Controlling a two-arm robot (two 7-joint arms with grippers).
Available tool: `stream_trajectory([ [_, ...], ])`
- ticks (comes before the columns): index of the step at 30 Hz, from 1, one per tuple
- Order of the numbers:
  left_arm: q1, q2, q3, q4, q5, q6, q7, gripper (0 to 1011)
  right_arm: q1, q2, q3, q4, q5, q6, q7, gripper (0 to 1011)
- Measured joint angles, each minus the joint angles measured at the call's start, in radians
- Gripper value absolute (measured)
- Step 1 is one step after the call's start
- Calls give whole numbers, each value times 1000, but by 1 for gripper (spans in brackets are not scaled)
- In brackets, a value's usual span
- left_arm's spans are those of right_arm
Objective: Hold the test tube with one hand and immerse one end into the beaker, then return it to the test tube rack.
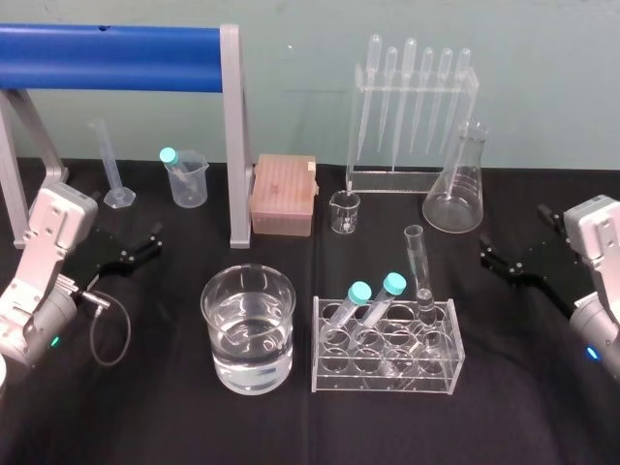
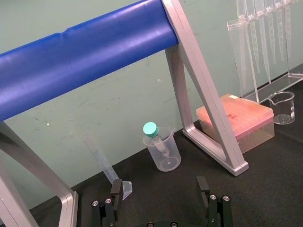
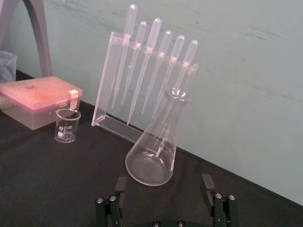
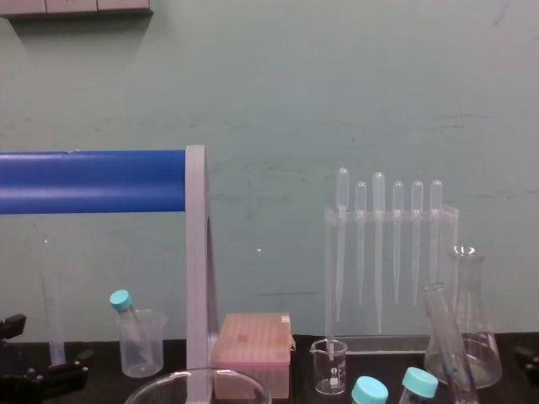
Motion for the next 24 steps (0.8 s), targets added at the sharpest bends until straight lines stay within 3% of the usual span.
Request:
stream_trajectory([
  [4,0,0,0,0,0,0,0,1000,-7,-5,28,-8,26,-12,22,1000],
  [9,0,0,0,0,0,0,0,1000,-19,-4,76,-46,102,-44,93,1000],
  [17,0,0,0,0,0,0,0,1000,-30,13,128,-129,267,-115,316,1000],
  [24,0,0,0,0,0,0,0,1000,-14,28,130,-161,350,-149,504,1000],
])
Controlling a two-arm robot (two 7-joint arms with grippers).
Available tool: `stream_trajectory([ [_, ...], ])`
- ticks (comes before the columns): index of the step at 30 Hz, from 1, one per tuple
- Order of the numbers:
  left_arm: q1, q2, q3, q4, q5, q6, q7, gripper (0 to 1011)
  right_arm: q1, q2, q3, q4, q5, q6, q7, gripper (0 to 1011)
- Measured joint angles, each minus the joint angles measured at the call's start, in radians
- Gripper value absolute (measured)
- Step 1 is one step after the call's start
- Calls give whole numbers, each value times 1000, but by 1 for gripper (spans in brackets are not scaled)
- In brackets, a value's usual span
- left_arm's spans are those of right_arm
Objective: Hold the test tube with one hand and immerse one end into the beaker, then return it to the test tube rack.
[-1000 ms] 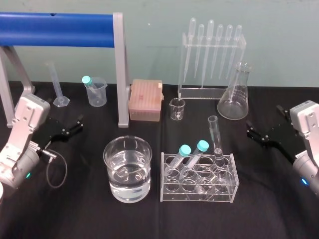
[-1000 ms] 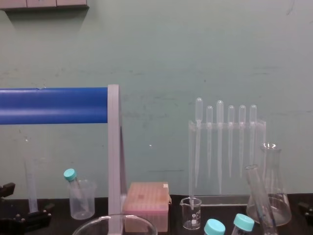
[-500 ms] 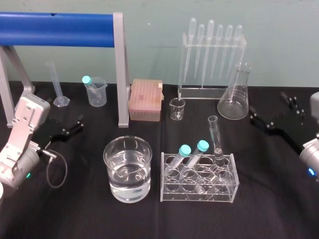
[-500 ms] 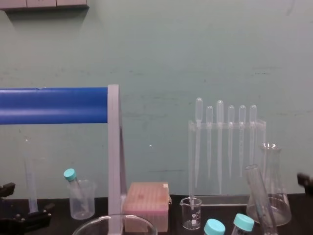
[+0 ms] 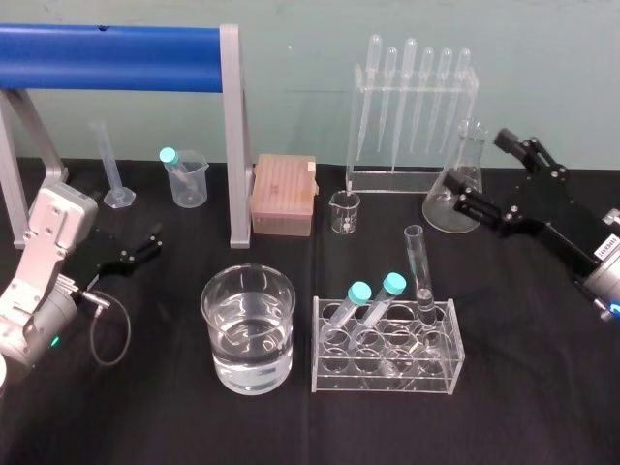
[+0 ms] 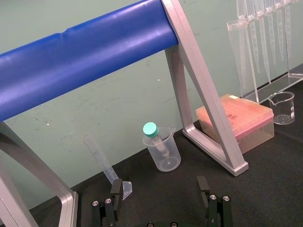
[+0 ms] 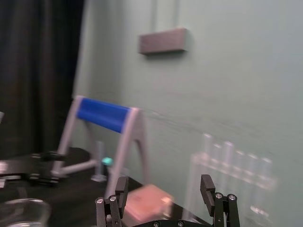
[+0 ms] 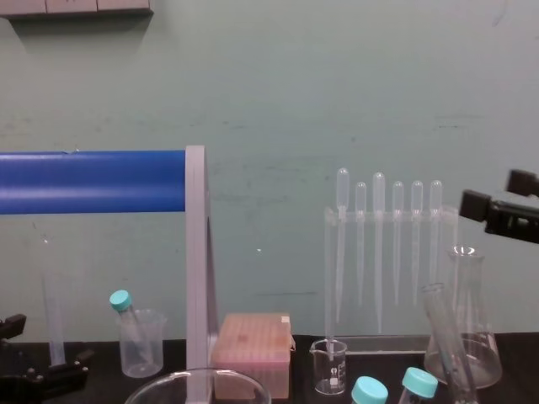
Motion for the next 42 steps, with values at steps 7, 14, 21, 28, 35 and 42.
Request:
stream_trajectory([
  [7,0,0,0,0,0,0,0,1000,16,8,-21,-8,31,8,133,1000],
  [14,0,0,0,0,0,0,0,1000,22,17,-36,5,39,61,201,1000],
  [21,0,0,0,0,0,0,0,1000,31,18,-49,27,33,125,215,1000],
  [28,0,0,0,0,0,0,0,1000,50,14,-73,53,18,172,221,1000],
  [35,0,0,0,0,0,0,0,1000,62,9,-87,66,7,189,223,1000],
  [42,0,0,0,0,0,0,0,1000,72,-1,-99,80,0,206,216,1000],
])
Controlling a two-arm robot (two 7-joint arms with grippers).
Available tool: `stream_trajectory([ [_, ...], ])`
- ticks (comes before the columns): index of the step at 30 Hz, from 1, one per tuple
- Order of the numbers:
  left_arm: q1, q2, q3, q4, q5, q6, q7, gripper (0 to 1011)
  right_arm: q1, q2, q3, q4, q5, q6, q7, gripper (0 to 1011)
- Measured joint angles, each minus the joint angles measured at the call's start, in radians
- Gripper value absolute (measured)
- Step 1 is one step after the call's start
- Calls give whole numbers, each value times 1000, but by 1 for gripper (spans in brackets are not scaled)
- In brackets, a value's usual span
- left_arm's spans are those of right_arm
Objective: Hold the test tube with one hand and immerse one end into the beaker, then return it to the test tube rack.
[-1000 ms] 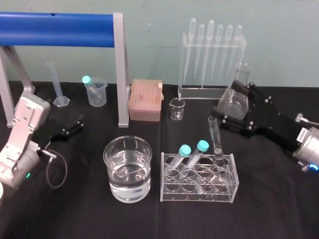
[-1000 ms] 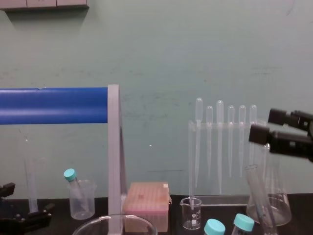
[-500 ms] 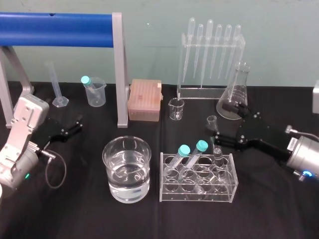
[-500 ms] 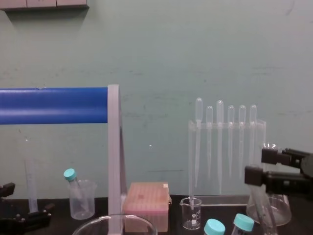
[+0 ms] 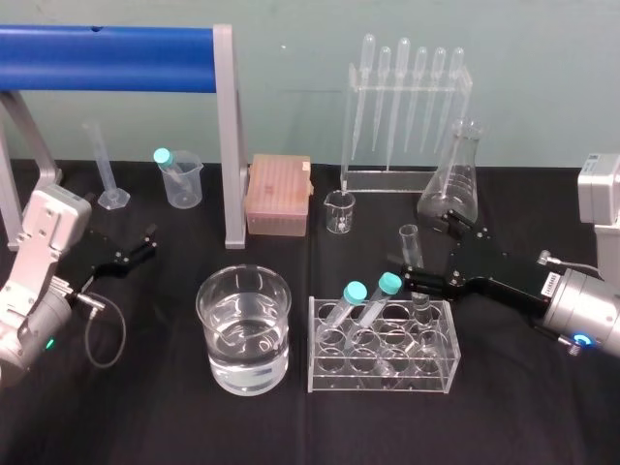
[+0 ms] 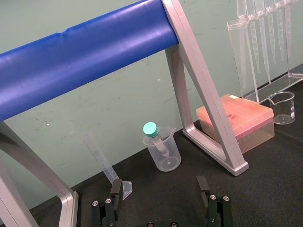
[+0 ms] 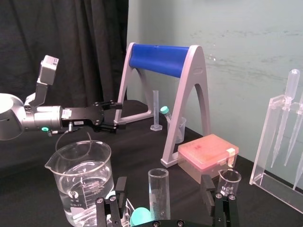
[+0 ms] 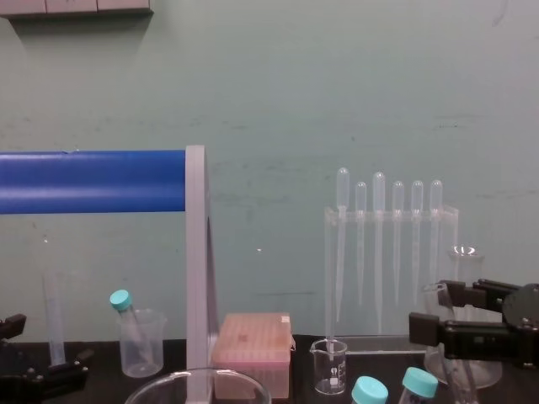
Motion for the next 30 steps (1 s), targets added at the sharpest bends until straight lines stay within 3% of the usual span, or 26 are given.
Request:
stream_trajectory([
  [30,0,0,0,0,0,0,0,1000,20,-10,-19,18,-4,24,-5,1000],
])
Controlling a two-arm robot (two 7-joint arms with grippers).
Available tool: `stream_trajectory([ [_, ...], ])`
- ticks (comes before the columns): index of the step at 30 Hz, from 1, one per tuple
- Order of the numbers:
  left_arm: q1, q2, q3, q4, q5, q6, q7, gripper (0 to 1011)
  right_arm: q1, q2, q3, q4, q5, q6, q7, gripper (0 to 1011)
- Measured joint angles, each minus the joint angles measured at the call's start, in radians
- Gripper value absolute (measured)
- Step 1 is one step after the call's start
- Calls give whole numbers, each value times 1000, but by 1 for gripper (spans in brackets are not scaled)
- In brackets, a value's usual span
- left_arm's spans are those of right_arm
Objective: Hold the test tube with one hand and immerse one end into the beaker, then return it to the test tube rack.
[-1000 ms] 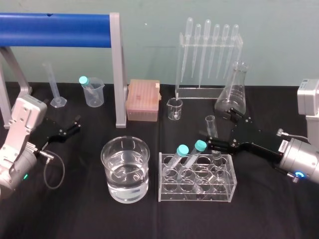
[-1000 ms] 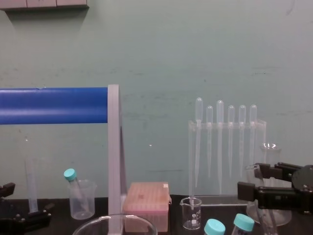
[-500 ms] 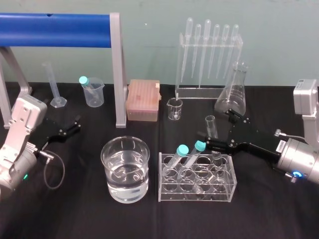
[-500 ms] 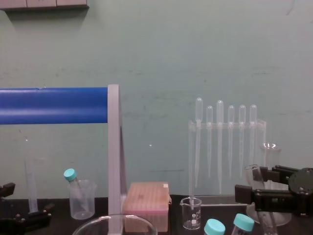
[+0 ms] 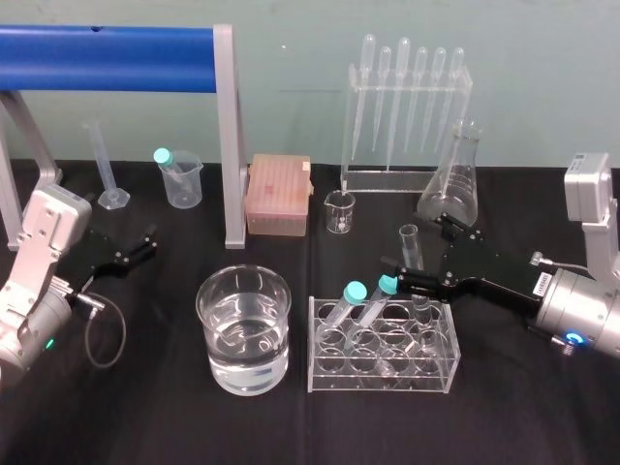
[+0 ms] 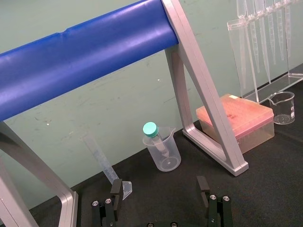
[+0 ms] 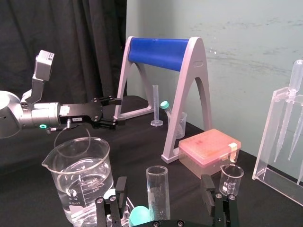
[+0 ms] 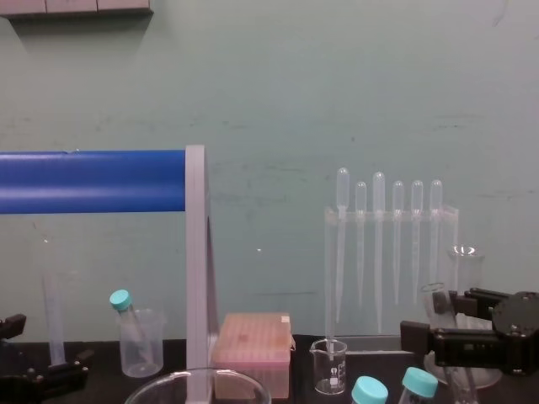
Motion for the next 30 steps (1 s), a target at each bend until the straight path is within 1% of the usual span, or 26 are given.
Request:
stream_trajectory([
  [18,0,0,0,0,0,0,0,1000,2,0,-2,0,0,1,0,1000],
  [21,0,0,0,0,0,0,0,1000,2,0,-1,0,0,1,0,954],
  [22,0,0,0,0,0,0,0,1000,1,0,-1,0,0,0,0,915],
  [24,0,0,0,0,0,0,0,1000,1,0,-1,0,0,0,0,885],
  [26,0,0,0,0,0,0,0,1000,1,0,-1,0,0,0,0,817],
  [28,0,0,0,0,0,0,0,1000,1,0,-1,0,0,0,0,788],
  [30,0,0,0,0,0,0,0,1000,1,0,-1,0,0,0,0,691],
])
